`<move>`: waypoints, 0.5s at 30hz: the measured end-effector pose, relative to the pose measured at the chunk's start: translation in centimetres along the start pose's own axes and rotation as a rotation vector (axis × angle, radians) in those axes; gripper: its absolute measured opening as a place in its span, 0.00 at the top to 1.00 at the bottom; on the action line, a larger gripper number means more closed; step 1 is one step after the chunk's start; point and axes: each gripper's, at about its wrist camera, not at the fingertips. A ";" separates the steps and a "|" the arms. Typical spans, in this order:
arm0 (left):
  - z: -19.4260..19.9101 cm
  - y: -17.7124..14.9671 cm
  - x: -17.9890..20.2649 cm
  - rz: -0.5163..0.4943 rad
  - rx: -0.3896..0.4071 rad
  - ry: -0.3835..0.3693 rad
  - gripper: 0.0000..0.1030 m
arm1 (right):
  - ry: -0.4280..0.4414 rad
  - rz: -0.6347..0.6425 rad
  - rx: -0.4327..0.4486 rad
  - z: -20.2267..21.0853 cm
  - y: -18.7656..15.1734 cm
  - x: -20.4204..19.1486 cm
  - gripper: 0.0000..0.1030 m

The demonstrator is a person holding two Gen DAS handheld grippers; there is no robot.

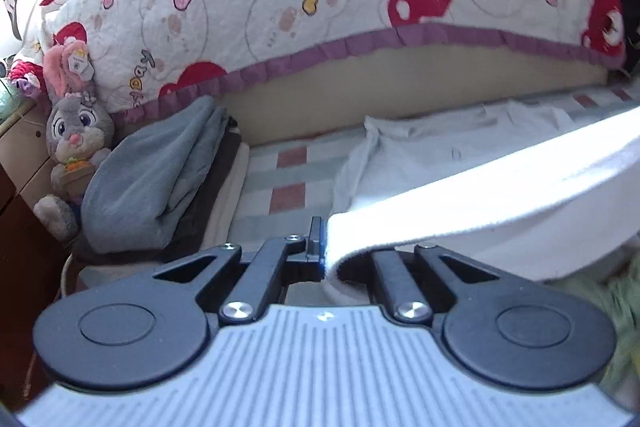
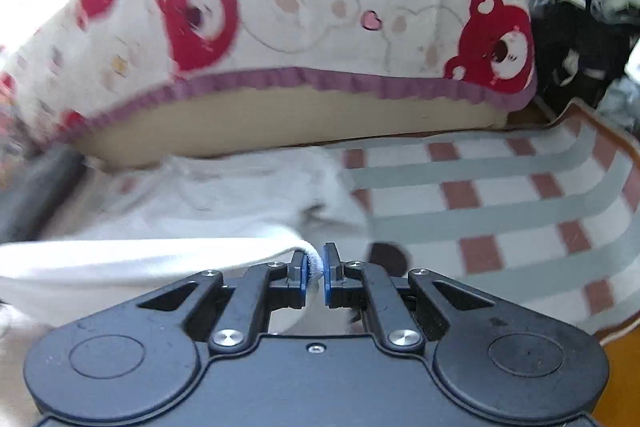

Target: Fold clothes

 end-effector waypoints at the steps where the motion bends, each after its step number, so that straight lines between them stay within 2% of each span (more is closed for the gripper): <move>1: 0.1 -0.5 -0.6 0.008 -0.040 -0.023 0.97 | -0.017 0.021 -0.005 1.0 -0.5 -0.5 0.97; 3: -0.3 -1.4 -1.3 0.008 -0.091 -0.038 0.97 | -0.031 0.039 -0.040 0.9 -1.4 -0.7 1.00; 5: -0.8 -2.4 -1.1 -0.061 -0.107 -0.003 0.98 | -0.032 0.046 -0.076 0.4 -2.1 -0.7 1.00; 8: -1.6 -3.4 -0.6 -0.076 -0.157 -0.061 0.98 | -0.033 0.057 -0.131 -0.3 -3.3 -0.7 1.00; 10: -1.4 -3.6 0.4 -0.100 -0.142 -0.071 0.98 | -0.033 0.064 -0.167 -0.8 -4.0 -0.7 0.95; 12: -1.4 -3.8 1.2 -0.120 -0.126 -0.068 0.98 | 0.004 0.044 -0.239 -3.2 -3.7 -0.8 0.89; 14: -1.4 -3.8 1.6 -0.131 -0.114 -0.052 0.98 | 0.050 0.018 -0.320 -6.1 -3.3 -0.9 0.68; 15: -1.4 -3.7 1.6 -0.122 -0.114 -0.055 0.98 | 0.072 0.004 -0.360 -7.5 -3.0 -0.9 0.48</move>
Point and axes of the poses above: each gripper's, at about its wrist camera, not at the fingertips, and z roughly against the way its jaws point, x to its right, y to its top, and after that the axes turned 13 degrees about y, right-handed
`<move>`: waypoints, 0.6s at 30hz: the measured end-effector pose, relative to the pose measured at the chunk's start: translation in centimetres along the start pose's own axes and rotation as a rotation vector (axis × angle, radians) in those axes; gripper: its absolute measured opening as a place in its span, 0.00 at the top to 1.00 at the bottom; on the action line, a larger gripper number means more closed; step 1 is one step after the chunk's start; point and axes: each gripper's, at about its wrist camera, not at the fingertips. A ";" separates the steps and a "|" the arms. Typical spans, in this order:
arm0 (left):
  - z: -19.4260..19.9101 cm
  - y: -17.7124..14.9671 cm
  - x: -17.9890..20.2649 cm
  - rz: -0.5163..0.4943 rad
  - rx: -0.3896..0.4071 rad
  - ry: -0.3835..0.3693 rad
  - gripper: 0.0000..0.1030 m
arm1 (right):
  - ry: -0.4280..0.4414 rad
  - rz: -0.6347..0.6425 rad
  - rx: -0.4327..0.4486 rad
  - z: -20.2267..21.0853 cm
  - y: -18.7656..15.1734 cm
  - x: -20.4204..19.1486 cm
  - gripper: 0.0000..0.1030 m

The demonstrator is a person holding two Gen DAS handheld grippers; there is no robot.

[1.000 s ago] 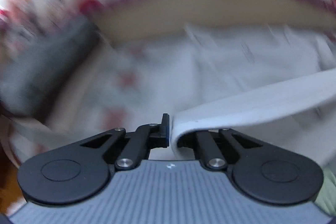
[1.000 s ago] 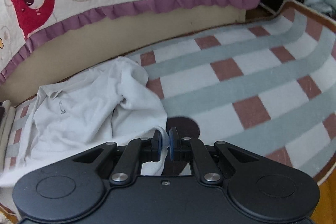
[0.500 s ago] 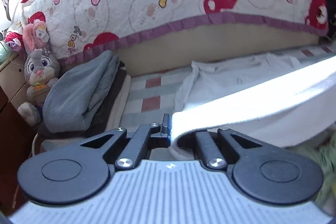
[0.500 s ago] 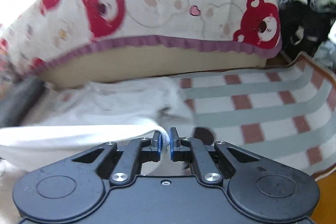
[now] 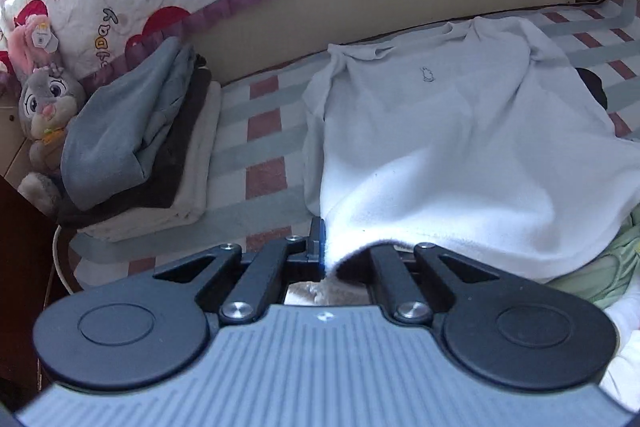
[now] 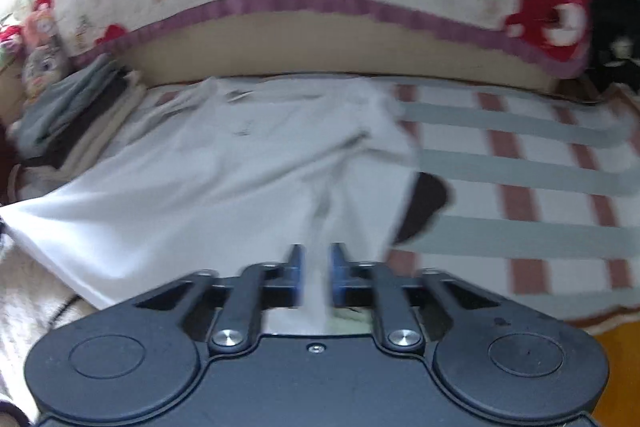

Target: Fold clothes

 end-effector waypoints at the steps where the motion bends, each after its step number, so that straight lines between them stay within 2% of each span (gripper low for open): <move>1: 0.0 0.0 -0.1 0.011 -0.001 -0.004 0.98 | 0.025 -0.010 -0.040 -1.3 0.7 0.0 0.42; 2: -0.2 0.2 -0.2 0.016 0.002 -0.004 0.98 | 0.050 -0.021 -0.079 -2.5 1.5 0.1 0.39; 6: -0.8 0.8 -0.7 0.051 0.006 -0.007 0.98 | 0.151 -0.062 -0.238 -7.6 4.4 0.3 0.39; 8: -1.3 1.2 -1.0 0.083 0.003 -0.012 0.98 | 0.173 -0.058 -0.346 -9.8 4.7 1.1 0.39; 11: -1.5 1.6 -1.0 0.103 0.011 -0.017 0.98 | 0.128 -0.046 -0.462 -12.1 4.6 2.1 0.39; 18: -2.2 1.4 -0.4 0.113 0.002 -0.034 0.98 | 0.051 0.024 -0.548 -13.7 3.9 1.5 0.40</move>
Point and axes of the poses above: each gripper's, at about its wrist camera, not at the fingertips, and z roughly against the way its jaws point, x to its right, y to its top, and after that the axes turned 13 degrees about y, right-handed
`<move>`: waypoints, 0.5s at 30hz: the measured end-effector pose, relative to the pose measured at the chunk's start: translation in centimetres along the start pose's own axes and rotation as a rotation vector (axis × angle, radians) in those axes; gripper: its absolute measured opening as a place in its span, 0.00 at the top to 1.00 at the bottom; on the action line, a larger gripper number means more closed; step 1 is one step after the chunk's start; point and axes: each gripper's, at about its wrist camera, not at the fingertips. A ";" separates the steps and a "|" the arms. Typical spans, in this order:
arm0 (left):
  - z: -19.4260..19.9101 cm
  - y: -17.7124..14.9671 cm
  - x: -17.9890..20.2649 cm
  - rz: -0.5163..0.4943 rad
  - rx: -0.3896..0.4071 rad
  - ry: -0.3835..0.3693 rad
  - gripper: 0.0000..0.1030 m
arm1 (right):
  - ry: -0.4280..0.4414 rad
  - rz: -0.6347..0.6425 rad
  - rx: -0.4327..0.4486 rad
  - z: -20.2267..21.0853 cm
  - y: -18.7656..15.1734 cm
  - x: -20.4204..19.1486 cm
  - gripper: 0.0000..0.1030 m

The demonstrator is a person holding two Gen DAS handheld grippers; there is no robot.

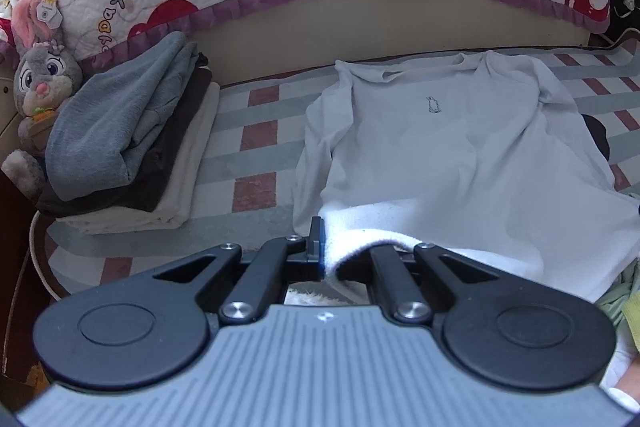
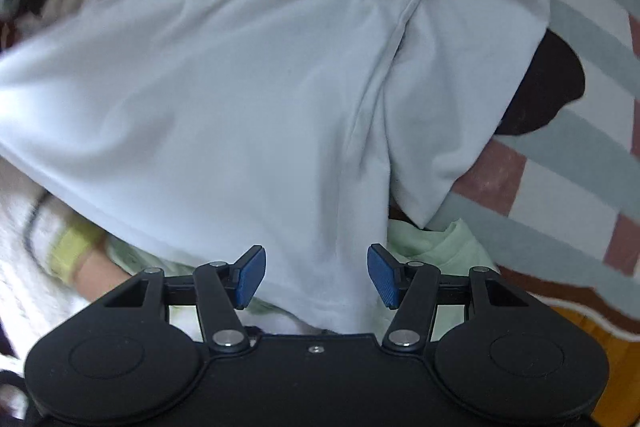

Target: Fold clothes

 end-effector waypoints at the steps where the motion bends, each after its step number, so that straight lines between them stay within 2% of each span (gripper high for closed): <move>1: -0.2 -0.1 0.0 0.002 -0.005 -0.001 0.98 | -0.013 0.007 -0.011 -0.2 0.0 -0.1 0.42; 2: -0.4 -0.1 0.1 0.004 -0.010 -0.002 0.98 | -0.026 0.014 -0.023 -0.5 0.0 -0.2 0.43; 4: -0.4 -0.1 0.1 0.007 -0.010 -0.002 0.98 | -0.051 0.028 -0.046 -1.0 0.1 -0.4 0.57; 5: -0.4 -0.1 0.1 0.009 -0.010 -0.002 0.98 | -0.064 0.035 -0.057 -1.2 0.1 -0.4 0.82; 6: -0.3 0.0 0.1 0.010 -0.010 -0.003 0.98 | -0.077 0.042 -0.069 -1.4 0.1 -0.5 0.95; 10: 0.7 0.3 -0.8 0.000 -0.014 -0.037 0.98 | -0.126 0.072 -0.101 -1.6 -0.2 -0.9 0.96; 15: 2.1 0.7 -1.8 -0.016 -0.021 -0.088 0.98 | -0.174 0.114 -0.045 3.2 -3.2 -1.8 0.96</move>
Point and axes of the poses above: each gripper's, at about its wrist camera, not at the fingertips, and z roughly against the way its jaws point, x to its right, y to its top, and after that the axes turned 13 degrees about y, right-handed
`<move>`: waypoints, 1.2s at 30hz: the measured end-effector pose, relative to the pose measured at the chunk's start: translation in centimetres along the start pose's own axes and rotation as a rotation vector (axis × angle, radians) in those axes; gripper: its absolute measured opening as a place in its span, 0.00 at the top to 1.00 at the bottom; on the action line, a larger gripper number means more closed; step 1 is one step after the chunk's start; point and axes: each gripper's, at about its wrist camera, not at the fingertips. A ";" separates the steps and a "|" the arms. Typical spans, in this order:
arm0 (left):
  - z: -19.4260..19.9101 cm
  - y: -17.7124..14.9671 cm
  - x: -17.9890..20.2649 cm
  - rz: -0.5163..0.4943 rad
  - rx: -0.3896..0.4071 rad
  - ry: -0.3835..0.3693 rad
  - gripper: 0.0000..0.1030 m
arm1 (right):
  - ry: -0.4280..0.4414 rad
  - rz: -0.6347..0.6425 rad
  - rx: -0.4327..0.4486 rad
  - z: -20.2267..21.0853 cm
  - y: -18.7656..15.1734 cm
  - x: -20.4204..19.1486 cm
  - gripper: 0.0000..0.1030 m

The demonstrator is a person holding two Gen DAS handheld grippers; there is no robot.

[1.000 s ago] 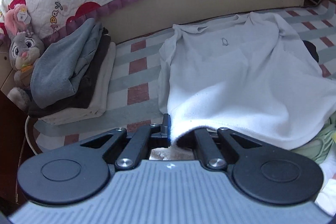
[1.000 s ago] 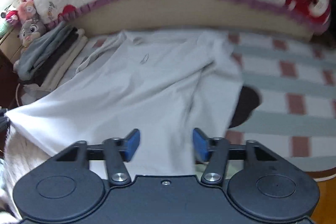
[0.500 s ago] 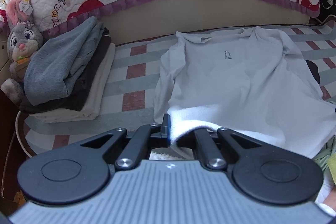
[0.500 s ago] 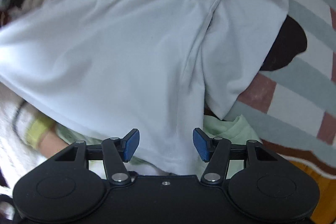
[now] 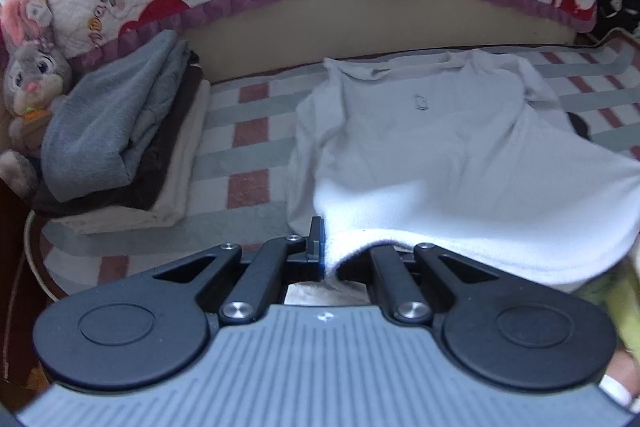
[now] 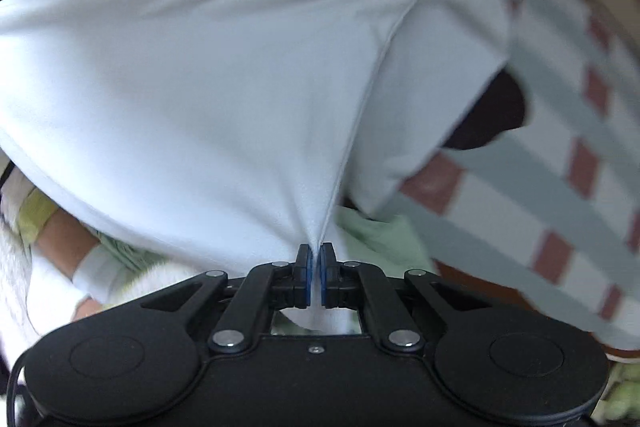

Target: Fold clothes

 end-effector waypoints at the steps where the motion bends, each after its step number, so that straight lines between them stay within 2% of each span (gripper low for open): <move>1: 0.4 0.0 0.1 -0.005 -0.002 -0.017 0.98 | -0.010 0.007 0.011 1.0 -0.6 -0.1 0.96; 5: 0.9 -0.5 1.4 -0.057 -0.021 -0.014 0.98 | -0.048 0.035 0.048 4.2 -2.9 -0.2 0.96; 7: 0.6 -0.8 1.8 -0.071 -0.045 -0.016 0.98 | -0.059 0.054 0.036 4.0 -3.3 0.2 0.96; 11: -1.2 -0.6 2.5 -0.165 -0.109 -0.042 0.95 | -0.070 0.088 0.004 4.3 -3.0 1.3 0.96; 14: -2.5 -0.4 4.0 -0.292 -0.156 -0.063 0.94 | -0.007 0.081 -0.008 4.3 -2.4 2.0 0.96; 16: -3.2 -0.2 5.2 -0.337 -0.191 -0.073 0.84 | 0.046 0.084 -0.011 3.3 -1.9 2.3 0.96; 18: -3.0 0.1 6.1 -0.343 -0.201 -0.133 0.59 | 0.099 0.088 -0.014 2.4 -1.5 2.7 0.95; 20: -2.7 0.4 6.8 -0.347 -0.209 -0.196 0.52 | 0.152 0.091 -0.016 1.5 -1.1 3.0 0.88; 23: -1.7 1.2 7.7 -0.347 -0.160 -0.264 0.47 | 0.231 0.096 -0.020 0.1 -0.4 3.4 0.75; 24: -1.4 1.6 8.1 -0.340 -0.135 -0.277 0.43 | 0.257 0.098 -0.022 -0.4 -0.2 3.6 0.64; 26: -1.4 2.8 8.8 -0.321 -0.088 -0.301 0.39 | 0.231 0.068 0.036 -0.5 0.4 5.0 0.60; 29: -3.0 5.3 11.1 -0.274 -0.038 -0.303 0.38 | 0.162 0.011 0.144 -0.4 1.2 7.4 0.54; 30: -4.1 6.3 12.1 -0.246 -0.028 -0.311 0.36 | 0.138 -0.008 0.180 -0.3 1.4 8.2 0.44; 32: -6.3 8.1 14.5 -0.170 -0.064 -0.303 0.35 | 0.092 -0.046 0.251 -0.2 2.0 9.8 0.37; 34: -8.6 9.9 16.9 -0.092 -0.104 -0.293 0.35 | 0.045 -0.084 0.323 -0.2 2.5 11.4 0.37; 36: -10.8 11.6 19.7 -0.062 -0.115 -0.277 0.35 | -0.002 -0.122 0.394 -0.1 3.0 13.0 0.37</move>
Point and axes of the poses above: each gripper's, at about its wrist camera, not at the fingertips, and z roughly against the way its jaws point, x to its right, y to its top, and after that the axes turned 13 degrees about y, right-handed
